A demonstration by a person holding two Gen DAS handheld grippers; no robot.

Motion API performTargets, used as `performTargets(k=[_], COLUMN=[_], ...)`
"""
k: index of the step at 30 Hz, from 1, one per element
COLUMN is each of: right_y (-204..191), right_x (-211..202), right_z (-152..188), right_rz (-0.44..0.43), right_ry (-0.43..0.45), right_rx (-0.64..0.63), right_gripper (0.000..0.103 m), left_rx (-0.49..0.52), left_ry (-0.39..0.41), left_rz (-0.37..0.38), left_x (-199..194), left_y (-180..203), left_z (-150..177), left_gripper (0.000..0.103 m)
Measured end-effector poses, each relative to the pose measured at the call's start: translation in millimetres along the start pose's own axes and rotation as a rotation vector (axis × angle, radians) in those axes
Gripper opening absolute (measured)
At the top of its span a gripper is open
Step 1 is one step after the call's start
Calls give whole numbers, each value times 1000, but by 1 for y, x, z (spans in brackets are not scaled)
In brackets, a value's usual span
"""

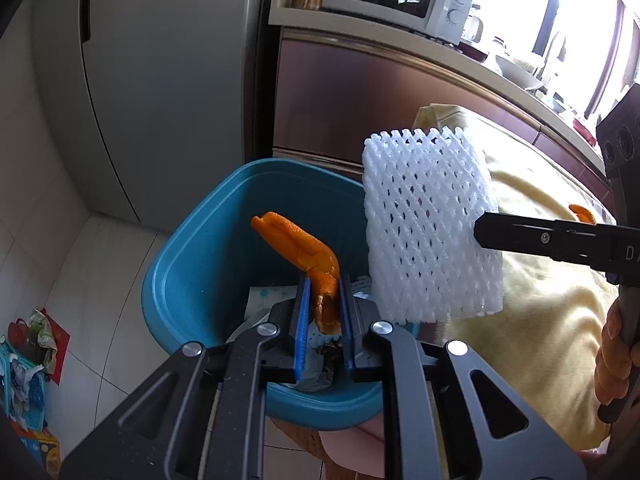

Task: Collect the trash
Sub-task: 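Carry the peel and foam net over the blue bin while both tools open to drop them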

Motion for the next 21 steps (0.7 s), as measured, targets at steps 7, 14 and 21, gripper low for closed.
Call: performTargets(k=[7,14,21], right_y=[-7,-10,1], right_x=[18,28,22], right_z=[1,2,5], right_rz=[25,36,26], right_ry=[-40,-61,-51], right_rx=[-6,-8,7], right_gripper=[13,16,20], left_rx=[-36,-69,-65], left_ry=[-14,-5,18], left_rz=[-9,-12,-4], left_x=[13,13,2], left_y=[-14,-20,-13], left_z=[1,2,1], left_gripper=[15,15,17])
Point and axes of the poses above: each gripper's, at about its wrist camera, not at the fingertips, and x roughly the way its jaws point, y to its right, z to its underside, the point moved 9 cm from there along x, roughly the way its jaws point, and after that the axes turned 2 degrees about z, right-handed, at the moved point
